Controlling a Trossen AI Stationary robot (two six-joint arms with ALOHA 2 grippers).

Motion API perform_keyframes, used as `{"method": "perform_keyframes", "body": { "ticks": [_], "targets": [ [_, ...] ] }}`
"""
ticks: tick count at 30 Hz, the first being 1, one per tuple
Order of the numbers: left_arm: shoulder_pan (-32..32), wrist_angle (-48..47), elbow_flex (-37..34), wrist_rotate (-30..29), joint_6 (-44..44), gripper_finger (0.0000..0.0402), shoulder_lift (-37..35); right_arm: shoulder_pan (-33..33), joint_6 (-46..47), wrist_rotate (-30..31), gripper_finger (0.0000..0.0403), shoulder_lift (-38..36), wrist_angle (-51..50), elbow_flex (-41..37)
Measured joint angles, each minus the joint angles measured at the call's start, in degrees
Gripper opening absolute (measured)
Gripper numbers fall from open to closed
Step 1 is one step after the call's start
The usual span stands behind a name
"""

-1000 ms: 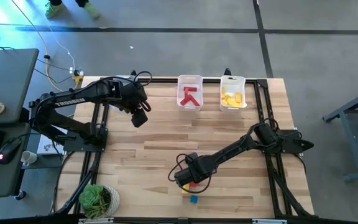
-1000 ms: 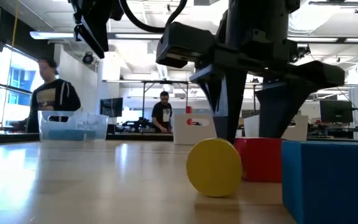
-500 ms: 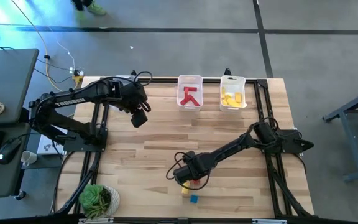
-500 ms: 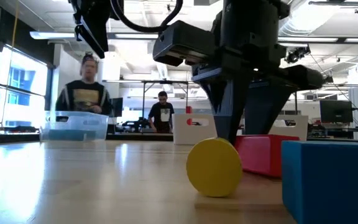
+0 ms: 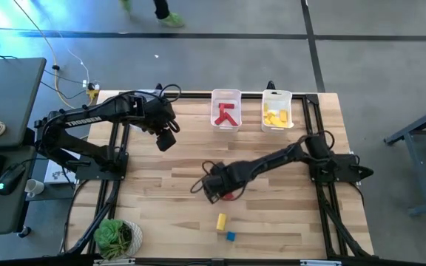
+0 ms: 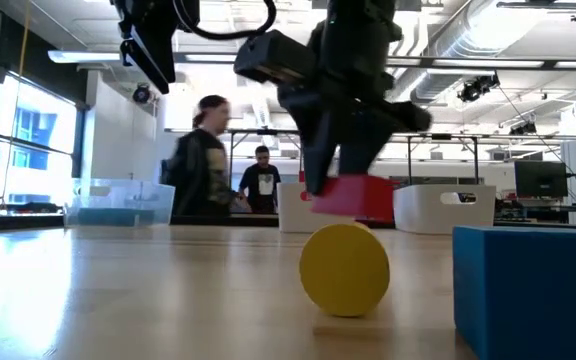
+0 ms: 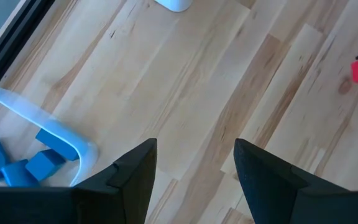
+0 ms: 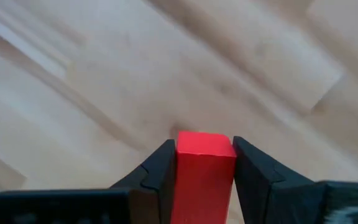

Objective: Sort & place blocks by color
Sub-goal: Put the red block into the left white bin

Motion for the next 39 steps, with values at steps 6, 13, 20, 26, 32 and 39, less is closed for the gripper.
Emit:
{"method": "perform_keyframes", "body": {
  "ticks": [6,13,20,26,32,39],
  "targets": [
    [0.0,0.0,0.0,0.0,-0.4,0.0200,0.0,-5.4,-8.9,2.2,0.0106,-3.2,0.1,0.0],
    [0.0,0.0,0.0,0.0,-2.0,0.0200,0.0,-12.7,-19.8,4.0,0.0106,-6.0,0.3,0.0],
    [0.0,0.0,0.0,0.0,-2.0,0.0200,0.0,-20.5,-29.3,6.9,0.0106,-9.3,1.4,0.0],
    [0.0,0.1,0.0,0.0,-3.4,0.0200,0.0,-27.8,-36.6,8.8,0.0105,-9.9,3.7,0.0],
    [0.0,0.1,0.0,0.0,-3.4,0.0200,0.0,-33.5,-41.7,8.4,0.0105,-9.9,6.3,0.0],
    [0.0,0.1,0.0,0.0,-3.5,0.0200,0.0,-38.5,-45.5,7.5,0.0105,-9.4,8.5,0.0]
  ]
}}
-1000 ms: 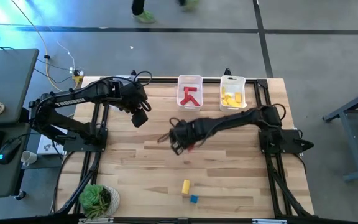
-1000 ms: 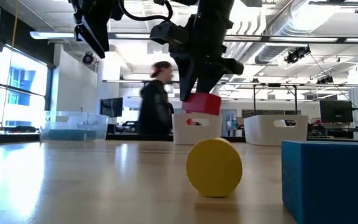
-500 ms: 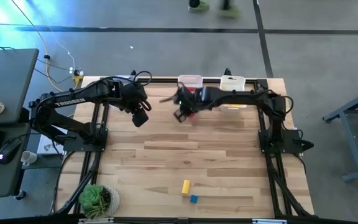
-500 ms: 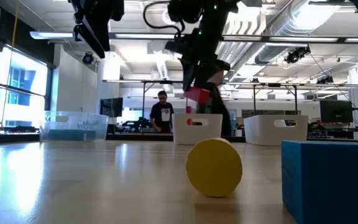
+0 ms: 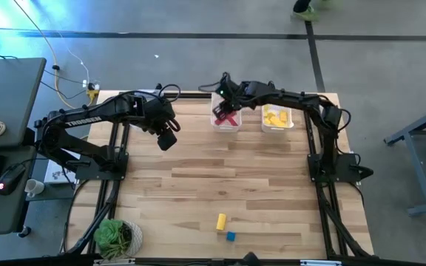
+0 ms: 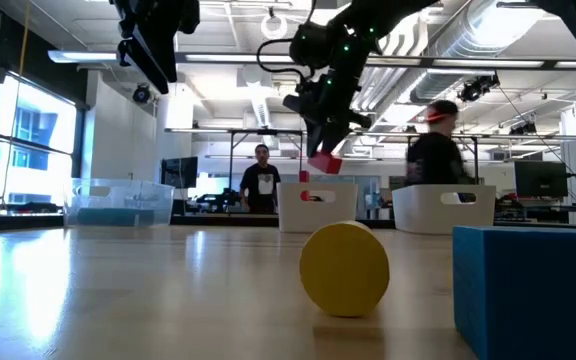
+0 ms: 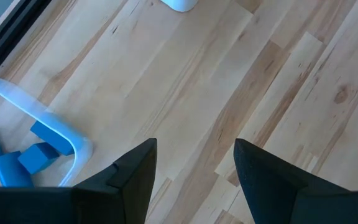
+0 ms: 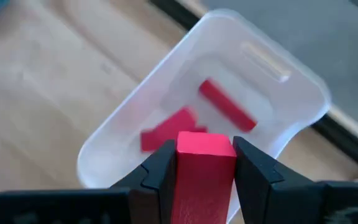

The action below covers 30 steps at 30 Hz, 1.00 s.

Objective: Sort & place blocks by color
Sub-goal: Put the red block into the left white bin, then put the yellow block into the right white bin

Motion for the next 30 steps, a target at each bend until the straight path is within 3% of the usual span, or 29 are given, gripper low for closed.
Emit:
{"method": "perform_keyframes", "body": {
  "ticks": [5,11,22,30],
  "targets": [
    [0.0,0.0,0.0,0.0,-1.2,0.0200,0.0,-2.4,-0.6,1.2,0.0105,1.5,2.1,0.0],
    [0.0,0.1,0.0,0.0,-2.0,0.0200,0.0,-3.9,-1.7,-2.8,0.0109,5.1,2.1,0.0],
    [0.0,0.1,0.0,0.1,-2.9,0.0200,0.0,-3.8,-2.1,-2.3,0.0171,5.7,0.6,0.0],
    [0.0,0.1,0.0,0.0,-2.9,0.0200,0.0,-2.9,-0.4,-9.1,0.0186,4.1,-2.9,0.0]
  ]
}}
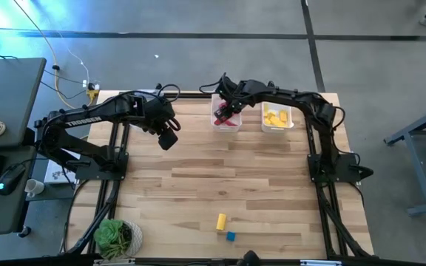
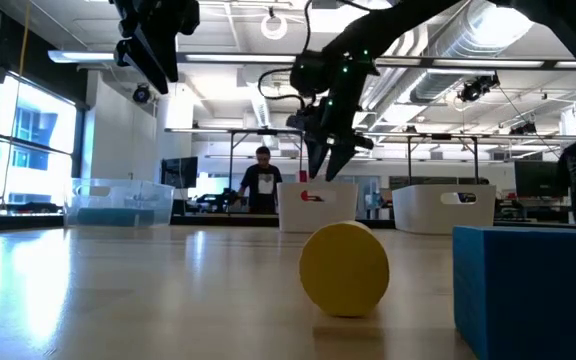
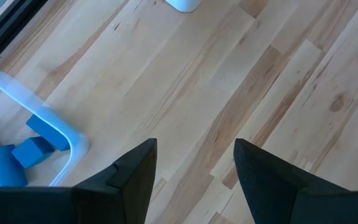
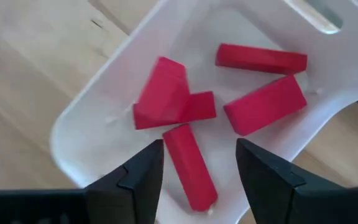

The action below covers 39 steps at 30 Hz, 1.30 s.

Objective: Sort & place blocks by color
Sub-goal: Put the yellow block into the right white bin

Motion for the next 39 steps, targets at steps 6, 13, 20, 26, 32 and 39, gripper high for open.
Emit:
{"method": "perform_keyframes", "body": {
  "ticks": [6,13,20,26,32,39],
  "targets": [
    [0.0,0.1,0.0,0.0,0.0,0.0200,0.0,3.1,2.2,1.5,0.0187,-4.0,-0.8,0.0],
    [0.0,0.2,0.0,0.0,0.0,0.0200,0.0,8.9,5.1,-1.7,0.0187,-8.9,-1.6,0.0],
    [0.0,0.3,0.0,-1.1,0.0,0.0200,0.0,17.1,7.3,-3.9,0.0188,-11.0,-1.8,0.0],
    [0.0,0.3,0.0,-1.5,-0.2,0.0200,0.0,24.5,6.8,-3.9,0.0188,-11.0,-1.9,0.0],
    [0.0,0.3,0.0,-1.5,-0.2,0.0200,0.0,30.9,9.5,-3.6,0.0188,-11.0,-2.0,0.0],
    [0.0,0.3,0.0,-1.5,-0.2,0.0200,0.0,37.4,16.6,-5.6,0.0188,-11.0,-2.8,0.0]
  ]
}}
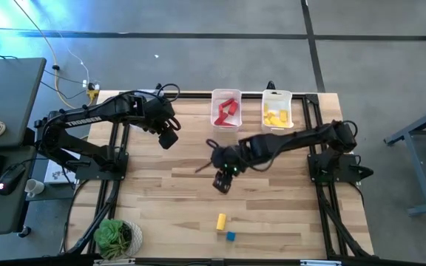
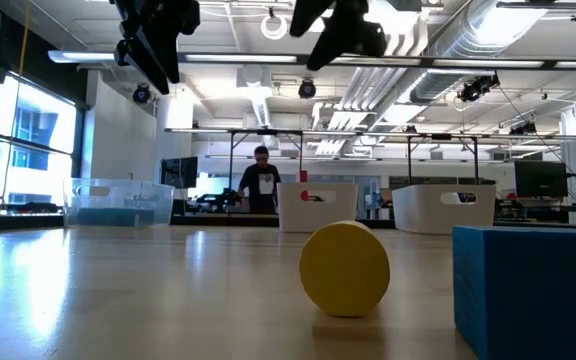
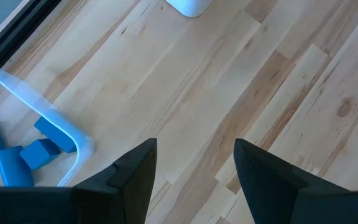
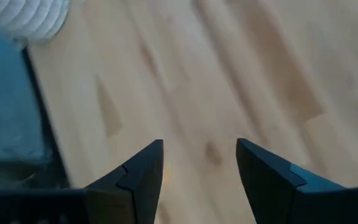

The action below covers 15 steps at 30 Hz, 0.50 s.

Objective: Sort & place blocks by color
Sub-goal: Put the yellow block into the right white bin

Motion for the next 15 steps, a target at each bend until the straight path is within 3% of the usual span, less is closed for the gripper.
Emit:
{"method": "perform_keyframes", "body": {
  "ticks": [5,15],
  "targets": [
    [0.0,0.0,0.0,0.0,-0.2,0.0200,0.0,4.4,1.6,-0.9,0.0198,0.0,-0.5,0.0],
    [0.0,0.0,0.0,0.1,-8.7,0.0200,0.0,12.0,0.7,0.3,0.0263,0.0,-0.5,0.0]
  ]
}}
